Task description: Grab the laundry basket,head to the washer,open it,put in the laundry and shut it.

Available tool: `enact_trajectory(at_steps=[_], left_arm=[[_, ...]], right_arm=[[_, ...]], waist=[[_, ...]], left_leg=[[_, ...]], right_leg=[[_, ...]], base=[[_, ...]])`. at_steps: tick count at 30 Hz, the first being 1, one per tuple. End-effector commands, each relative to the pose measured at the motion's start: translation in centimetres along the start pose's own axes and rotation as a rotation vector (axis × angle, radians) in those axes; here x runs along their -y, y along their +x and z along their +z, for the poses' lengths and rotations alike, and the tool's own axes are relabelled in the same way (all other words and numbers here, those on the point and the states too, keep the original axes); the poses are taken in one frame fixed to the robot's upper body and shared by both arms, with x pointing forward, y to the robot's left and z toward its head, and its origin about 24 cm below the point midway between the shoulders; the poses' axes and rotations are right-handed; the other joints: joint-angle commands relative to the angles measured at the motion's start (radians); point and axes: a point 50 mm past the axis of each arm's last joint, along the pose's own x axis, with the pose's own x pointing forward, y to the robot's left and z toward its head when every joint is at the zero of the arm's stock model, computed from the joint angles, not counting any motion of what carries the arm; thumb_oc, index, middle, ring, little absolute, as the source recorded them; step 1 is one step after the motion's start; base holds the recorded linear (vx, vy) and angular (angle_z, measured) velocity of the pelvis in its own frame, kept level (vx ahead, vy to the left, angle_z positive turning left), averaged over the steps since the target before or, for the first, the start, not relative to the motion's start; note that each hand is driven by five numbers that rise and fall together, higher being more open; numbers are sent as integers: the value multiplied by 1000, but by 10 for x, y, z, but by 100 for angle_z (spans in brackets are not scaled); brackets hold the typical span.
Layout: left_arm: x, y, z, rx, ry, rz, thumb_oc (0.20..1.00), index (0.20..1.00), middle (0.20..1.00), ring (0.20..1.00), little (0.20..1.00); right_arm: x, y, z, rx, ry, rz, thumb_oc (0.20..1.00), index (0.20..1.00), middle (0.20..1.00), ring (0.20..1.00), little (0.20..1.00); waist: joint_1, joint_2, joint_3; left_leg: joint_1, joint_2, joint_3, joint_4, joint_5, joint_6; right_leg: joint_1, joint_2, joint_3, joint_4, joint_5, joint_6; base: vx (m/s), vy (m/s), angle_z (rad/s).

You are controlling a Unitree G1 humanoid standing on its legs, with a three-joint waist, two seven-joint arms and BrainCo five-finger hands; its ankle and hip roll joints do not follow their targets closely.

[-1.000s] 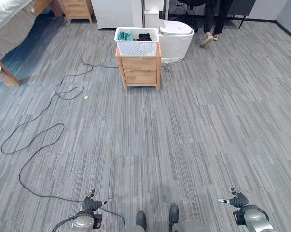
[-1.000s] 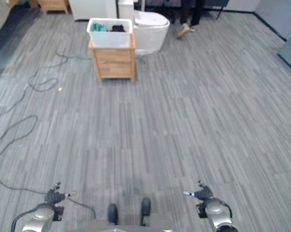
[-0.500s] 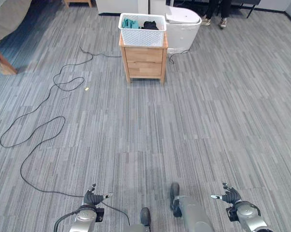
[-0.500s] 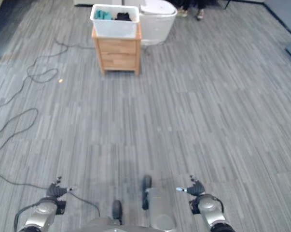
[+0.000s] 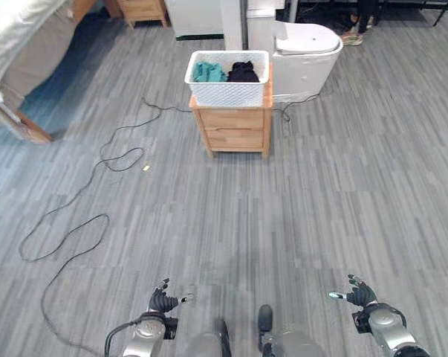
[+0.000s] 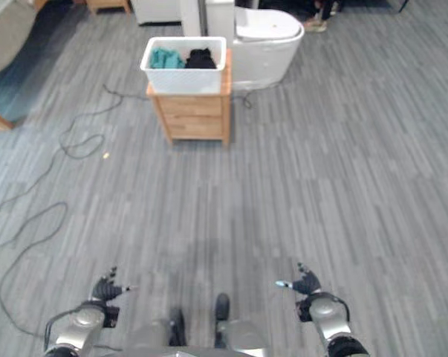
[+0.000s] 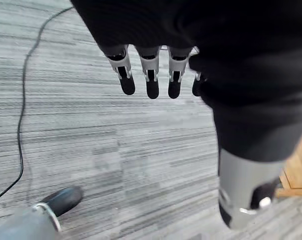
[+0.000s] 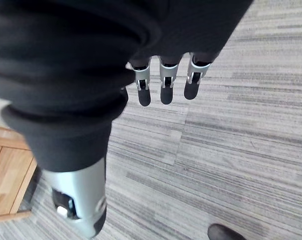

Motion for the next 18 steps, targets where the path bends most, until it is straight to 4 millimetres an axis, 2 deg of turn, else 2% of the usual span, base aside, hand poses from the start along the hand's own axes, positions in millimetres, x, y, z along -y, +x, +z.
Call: enact_trajectory(at_steps=[1, 4, 6, 7, 8, 11, 14, 15, 18], left_arm=[[-16, 0, 8, 44, -14, 39, 1000, 1000, 1000, 1000, 1000], [-19, -2, 2, 26, -12, 49, 1000, 1000, 1000, 1000, 1000], [-20, -3, -1, 14, -6, 54, 1000, 1000, 1000, 1000, 1000], [-23, -5, -8, -9, 9, 58, 1000, 1000, 1000, 1000, 1000], [-23, -5, -8, -9, 9, 58, 1000, 1000, 1000, 1000, 1000], [-24, -5, -8, -14, 29, 56, 1000, 1000, 1000, 1000, 1000], [-26, -3, -3, -2, 55, 58, 1000, 1000, 1000, 1000, 1000], [-29, -1, 4, 17, 60, 70, 1000, 1000, 1000, 1000, 1000], [-30, 0, 9, 35, 47, 79, 1000, 1000, 1000, 1000, 1000]], right_arm=[[16, -2, -7, -10, -2, -66, 1000, 1000, 1000, 1000, 1000], [15, -2, -9, -15, -15, -65, 1000, 1000, 1000, 1000, 1000], [15, -2, -10, -21, -23, -61, 1000, 1000, 1000, 1000, 1000], [11, -3, -14, -31, -34, -43, 1000, 1000, 1000, 1000, 1000], [10, -3, -14, -31, -34, -42, 1000, 1000, 1000, 1000, 1000], [7, -3, -14, -32, -23, -36, 1000, 1000, 1000, 1000, 1000], [-2, -2, -3, 6, -17, -6, 1000, 1000, 1000, 1000, 1000], [-7, 0, 6, 38, -15, 5, 1000, 1000, 1000, 1000, 1000], [-12, 2, 18, 77, -26, 26, 1000, 1000, 1000, 1000, 1000]], waist=[[21, 16, 21], [39, 26, 18], [47, 29, 6], [53, 34, -19], [53, 33, -18], [57, 7, -41], [53, -20, -40], [49, -19, -28], [29, 5, -8]], left_leg=[[-24, 44, 19, -142, 169, -33], [-37, 81, 56, -239, 214, -42], [-43, 95, 63, -223, 233, -47], [-15, 97, 75, -211, 235, -37], [-14, 97, 76, -211, 234, -37], [-19, 68, 96, -115, 182, -10], [12, 18, 103, -79, 105, 40], [45, 1, 115, -69, 65, 67], [124, -11, 111, -98, 27, 82]], right_leg=[[3, -51, -12, 77, -175, 176], [62, -47, 14, 100, -221, 180], [101, -43, 33, 111, -243, 182], [137, -50, 44, 124, -269, 193], [138, -51, 45, 124, -270, 193], [155, -101, 51, 181, -254, 219], [88, -155, 85, 380, -145, 251], [8, -170, 96, 493, -82, 254], [-129, -149, 73, 507, -94, 228]], base=[[357, 59, -21], [416, 124, -30], [523, 199, -49], [486, 196, -67], [472, 212, -71], [369, 180, -25], [378, 242, 15], [410, 262, 20], [314, 147, 4]])
